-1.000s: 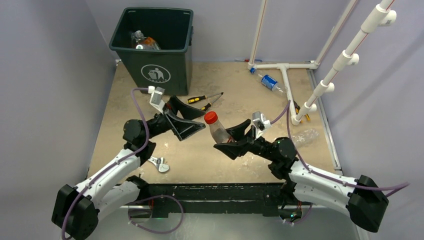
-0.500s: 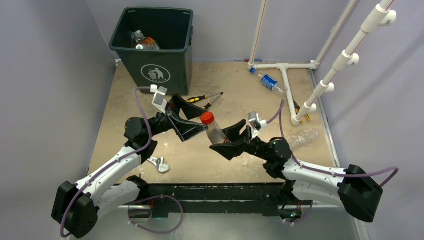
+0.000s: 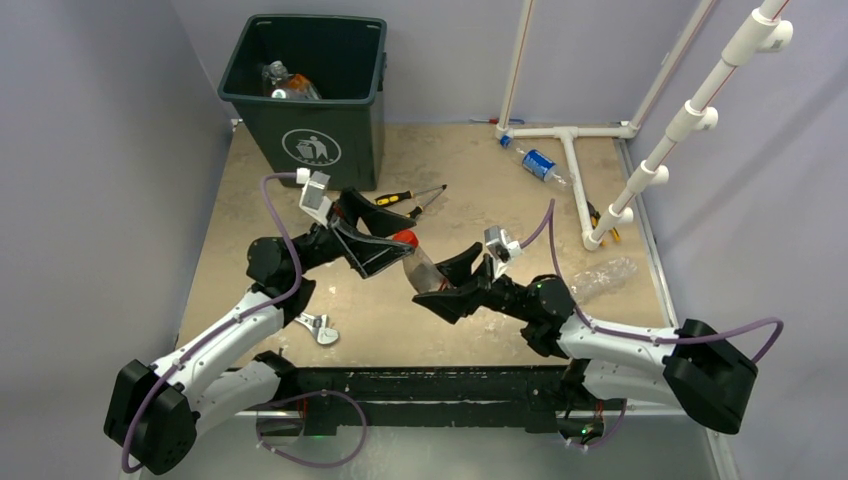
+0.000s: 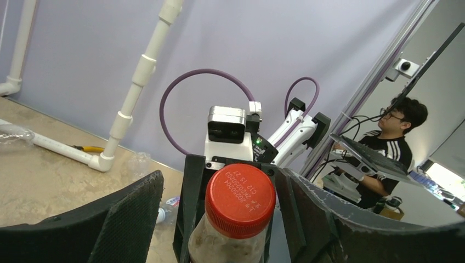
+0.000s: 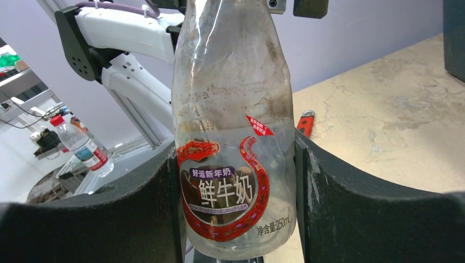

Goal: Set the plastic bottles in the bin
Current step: Pick up the plastic bottle at the center of the board.

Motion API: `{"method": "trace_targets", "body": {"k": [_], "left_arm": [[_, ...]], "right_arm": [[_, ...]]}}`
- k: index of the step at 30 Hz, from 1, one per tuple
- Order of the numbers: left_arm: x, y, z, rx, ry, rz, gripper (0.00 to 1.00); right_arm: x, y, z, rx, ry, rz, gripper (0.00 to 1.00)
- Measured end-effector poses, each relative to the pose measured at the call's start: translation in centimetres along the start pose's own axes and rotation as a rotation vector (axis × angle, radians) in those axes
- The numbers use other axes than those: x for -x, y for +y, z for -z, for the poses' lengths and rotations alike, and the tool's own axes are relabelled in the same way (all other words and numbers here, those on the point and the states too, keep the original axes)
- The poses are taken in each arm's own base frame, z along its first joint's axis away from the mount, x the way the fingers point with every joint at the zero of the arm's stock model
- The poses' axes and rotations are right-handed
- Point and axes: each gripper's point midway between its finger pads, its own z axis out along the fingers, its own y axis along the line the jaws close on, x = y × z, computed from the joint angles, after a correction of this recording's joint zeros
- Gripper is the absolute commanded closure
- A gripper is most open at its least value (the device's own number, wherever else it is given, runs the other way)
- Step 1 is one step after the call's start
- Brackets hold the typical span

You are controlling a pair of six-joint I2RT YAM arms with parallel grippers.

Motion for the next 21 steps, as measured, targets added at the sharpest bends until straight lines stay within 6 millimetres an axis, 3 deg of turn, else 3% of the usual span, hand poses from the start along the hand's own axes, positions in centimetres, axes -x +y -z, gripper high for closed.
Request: {"method": "trace_targets", "body": {"k": [3, 9, 13, 15, 18, 21], "left_arm": [[0.0, -0.1, 0.0, -0.005, -0.001, 0.001, 0.43], [-0.2, -0.3, -0.2, -0.013, 0.009, 0.024, 0.39], [-0.2, -0.4, -0.1, -0.018, 0.012, 0.027, 0.28], [-0.3, -0.4, -0.1, -0.019, 0.015, 0.028, 0.27], [-0.3, -0.5, -0.1, -0.022, 0.017, 0.027, 0.36], [-0.2, -0.8, -0.1, -0.027, 0.015, 0.022, 0.52]], "right_arm": [[-0.3, -0.2, 0.0, -0.005, 0.008, -0.004, 0.69], [-1.3, -0.6, -0.2, -0.011, 0.029, -0.018, 0.68], [-1.8, -0.6, -0.3, -0.011, 0.036, -0.029, 0.69], [-1.7, -0.6, -0.3, -0.01, 0.031, -0.031, 0.69], [-1.2, -0.3, -0.4, 0.0, 0.013, -0.028, 0.68], [-0.8, 0.0, -0.6, 0.014, -0.006, -0.026, 0.69]]}}
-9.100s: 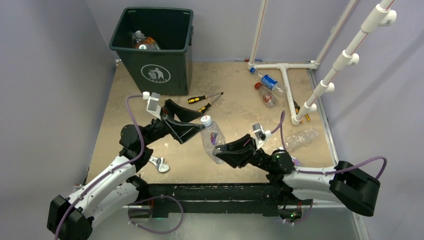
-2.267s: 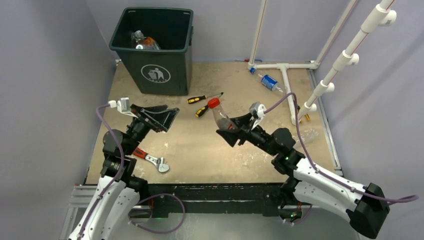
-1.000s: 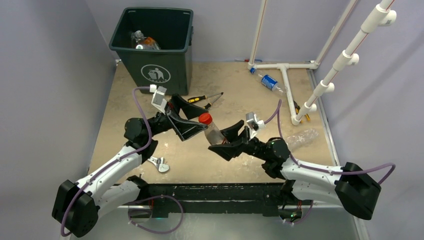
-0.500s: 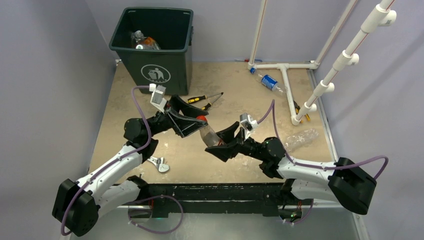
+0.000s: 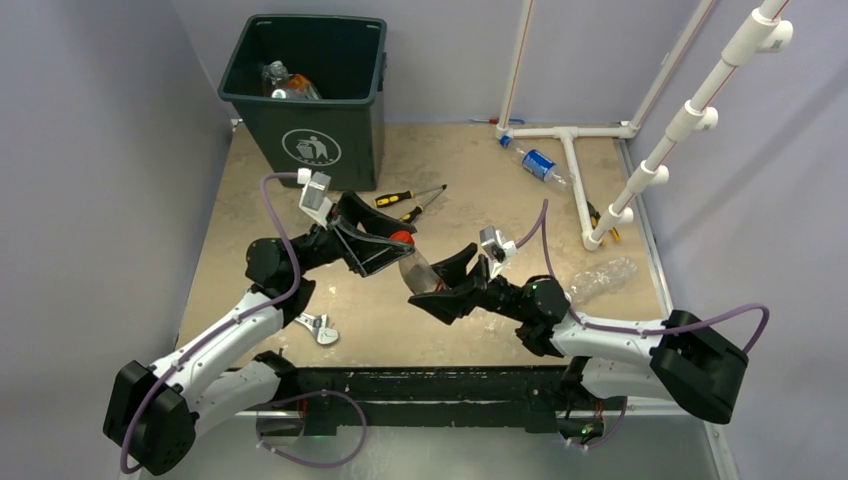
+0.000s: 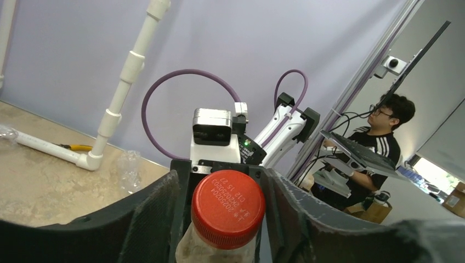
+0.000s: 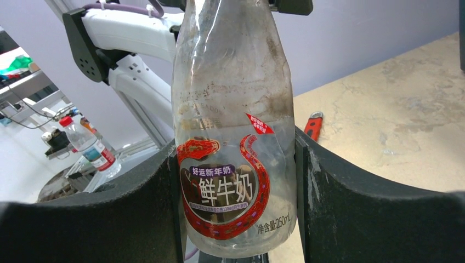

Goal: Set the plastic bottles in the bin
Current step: Pick up the plastic bottle at the center of the board, then place the plastic bottle in the trash bin.

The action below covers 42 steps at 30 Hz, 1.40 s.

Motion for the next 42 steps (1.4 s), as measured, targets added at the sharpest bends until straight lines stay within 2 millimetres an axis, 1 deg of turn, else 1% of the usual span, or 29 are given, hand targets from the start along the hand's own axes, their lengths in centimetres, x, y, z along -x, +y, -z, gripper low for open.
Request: {"method": "trace_targets", "body": {"k": [2, 4, 6, 7, 8, 9, 10, 12, 13, 16, 17, 19, 21, 23, 25, 26, 28, 30, 32, 33, 35, 36, 37, 38, 40, 41, 42], "left_arm": [[0.1, -0.2, 0.0, -0.004, -0.001, -0.001, 0.66], [0.2, -0.4, 0.0, -0.011, -0.005, -0.005, 0.78], [0.2, -0.5, 0.0, -0.012, -0.007, -0.004, 0.98], [0.2, -0.5, 0.0, -0.012, -0.007, -0.004, 1.0], [0.3, -0.5, 0.0, -0.012, -0.007, -0.004, 1.0], [0.3, -0.5, 0.0, -0.012, -0.008, -0.004, 1.0], [0.3, -0.5, 0.0, -0.012, -0.008, -0.004, 1.0], [0.3, -0.5, 0.1, -0.004, -0.01, -0.003, 1.0], [0.4, -0.4, 0.1, 0.003, -0.012, -0.007, 1.0], [0.5, 0.0, 0.2, 0.056, -0.005, -0.027, 1.0], [0.8, 0.3, 0.1, 0.078, -0.003, -0.04, 1.0], [2.1, 0.4, -0.6, 0.125, -0.002, -0.081, 1.0], [4.1, 0.1, -1.5, 0.164, -0.007, -0.137, 1.0], [6.7, -0.4, -2.6, 0.204, -0.031, -0.207, 1.0], [10.2, -0.8, -3.5, 0.26, -0.09, -0.302, 1.0], [12.6, -0.8, -3.7, 0.311, -0.147, -0.377, 1.0], [18.2, -0.4, -3.3, 0.447, -0.3, -0.544, 1.0], [21.8, 0.3, -2.5, 0.56, -0.405, -0.655, 1.0], [26.1, 1.4, -1.8, 0.7, -0.512, -0.768, 1.0], [28.0, 1.9, -1.9, 0.754, -0.552, -0.811, 1.0], [32.3, 4.0, -1.7, 0.866, -0.631, -0.885, 1.0], [34.3, 5.3, -1.2, 0.918, -0.668, -0.91, 1.0], [35.7, 7.4, -0.5, 0.978, -0.683, -0.923, 1.0], [36.7, 9.2, 0.4, 1.028, -0.695, -0.929, 1.0], [38.3, 14.4, 2.4, 1.143, -0.695, -0.929, 1.0], [38.6, 16.4, 3.2, 1.184, -0.69, -0.928, 1.0], [38.7, 18.8, 4.2, 1.233, -0.678, -0.922, 1.0]], "right_arm": [[0.3, 0.1, -0.2, 0.005, -0.009, -0.002, 0.69], [0.2, 0.0, -0.3, 0.001, -0.01, -0.005, 0.69], [0.2, -0.1, -0.4, -0.001, -0.015, -0.007, 0.68], [0.2, -0.1, -0.5, -0.002, -0.016, -0.008, 0.67], [0.2, -0.1, -0.5, -0.001, -0.017, -0.009, 0.65], [0.2, -0.1, -0.5, 0.0, -0.018, -0.011, 0.57], [0.2, -0.1, -0.5, 0.001, -0.018, -0.012, 0.42], [0.2, 0.0, -0.5, 0.001, -0.019, -0.018, 0.04], [0.3, 0.1, -0.5, 0.002, -0.019, -0.027, 0.01], [0.5, 0.3, -0.7, 0.0, -0.011, -0.047, 0.01], [0.8, 0.4, -0.7, -0.005, -0.004, -0.05, 0.01], [1.8, 0.8, -0.9, -0.019, 0.007, -0.034, 0.01], [3.6, 1.3, -1.1, -0.04, 0.007, 0.006, 0.01], [5.7, 2.0, -1.0, -0.059, -0.006, 0.05, 0.01], [7.6, 2.5, -0.2, -0.099, -0.022, 0.097, 0.01], [8.2, 2.8, 0.4, -0.109, -0.028, 0.11, 0.01], [9.1, 3.3, 1.9, -0.143, -0.034, 0.138, 0.01], [9.6, 3.5, 3.0, -0.165, -0.049, 0.153, 0.01], [9.1, 3.0, 4.1, -0.193, -0.044, 0.157, 0.01], [8.3, 2.5, 4.5, -0.214, -0.031, 0.153, 0.01], [6.1, 0.7, 5.4, -0.276, 0.023, 0.135, 0.01], [4.9, -0.3, 5.8, -0.313, 0.055, 0.126, 0.01], [4.0, -1.1, 6.1, -0.348, 0.083, 0.118, 0.01], [3.3, -1.9, 6.3, -0.383, 0.106, 0.111, 0.01], [2.5, -3.1, 6.5, -0.435, 0.126, 0.102, 0.01], [2.1, -3.5, 6.6, -0.453, 0.136, 0.093, 0.01], [1.8, -4.0, 6.8, -0.473, 0.14, 0.087, 0.01]]}}
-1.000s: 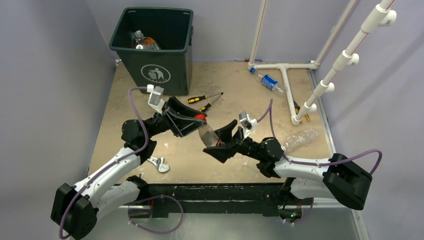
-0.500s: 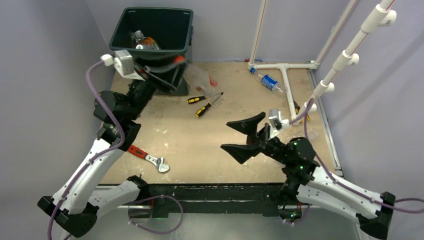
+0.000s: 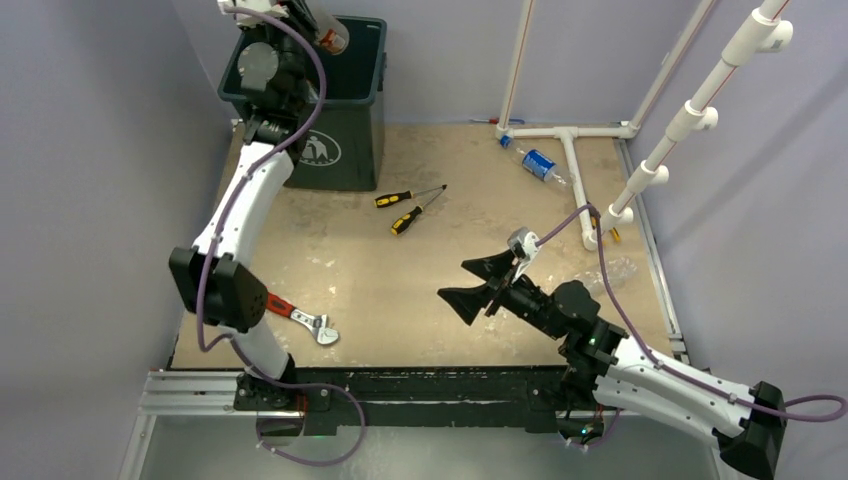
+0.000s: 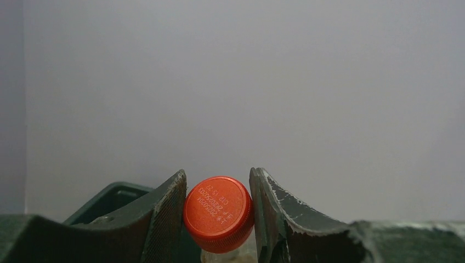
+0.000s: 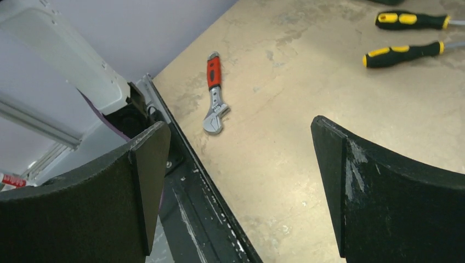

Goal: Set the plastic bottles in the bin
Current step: Place the plastic bottle in the trash bin.

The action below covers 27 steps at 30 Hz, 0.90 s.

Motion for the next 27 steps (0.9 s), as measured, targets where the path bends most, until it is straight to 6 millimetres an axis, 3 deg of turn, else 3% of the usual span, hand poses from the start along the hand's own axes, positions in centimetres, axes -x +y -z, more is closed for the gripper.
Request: {"method": "trace_targets", "body": {"k": [3, 5, 8, 9, 11, 15, 17, 19, 23, 27], "left_arm": [[-5.9, 2.5, -1.5, 0.073, 0.077, -0.04, 1.0], [-8.5, 3.8, -1.7, 0.111, 0.114, -0.052, 0.96], [-10.7, 5.5, -1.7, 0.171, 0.139, -0.066, 0.29], [-11.0, 6.1, -1.7, 0.19, 0.142, -0.063, 0.13], [-11.3, 6.9, -1.5, 0.219, 0.138, -0.048, 0.07], [-11.7, 7.8, -0.5, 0.246, 0.141, 0.012, 0.04], [-11.1, 7.7, 0.1, 0.244, 0.142, 0.047, 0.02], [-9.2, 7.2, 0.8, 0.231, 0.131, 0.097, 0.01], [-2.8, 5.9, 3.7, 0.182, 0.098, 0.213, 0.01], [4.6, 5.1, 9.7, 0.107, 0.079, 0.336, 0.01]], "right_arm": [[-1.0, -1.0, 0.1, -0.041, 0.014, -0.022, 0.01], [-1.8, -1.7, 0.2, -0.073, 0.023, -0.04, 0.01], [-2.8, -2.6, 0.5, -0.11, 0.039, -0.057, 0.01], [-2.9, -2.8, 0.7, -0.119, 0.041, -0.06, 0.01], [-2.9, -3.1, 1.0, -0.136, 0.037, -0.066, 0.01], [-3.1, -3.7, 1.1, -0.166, 0.04, -0.064, 0.01], [-3.4, -4.0, 1.2, -0.182, 0.052, -0.061, 0.01], [-3.6, -4.4, 1.0, -0.205, 0.061, -0.058, 0.01], [-2.7, -5.0, 0.0, -0.26, 0.05, -0.051, 0.01], [-0.3, -6.5, -1.9, -0.387, 0.006, -0.037, 0.01]]}}
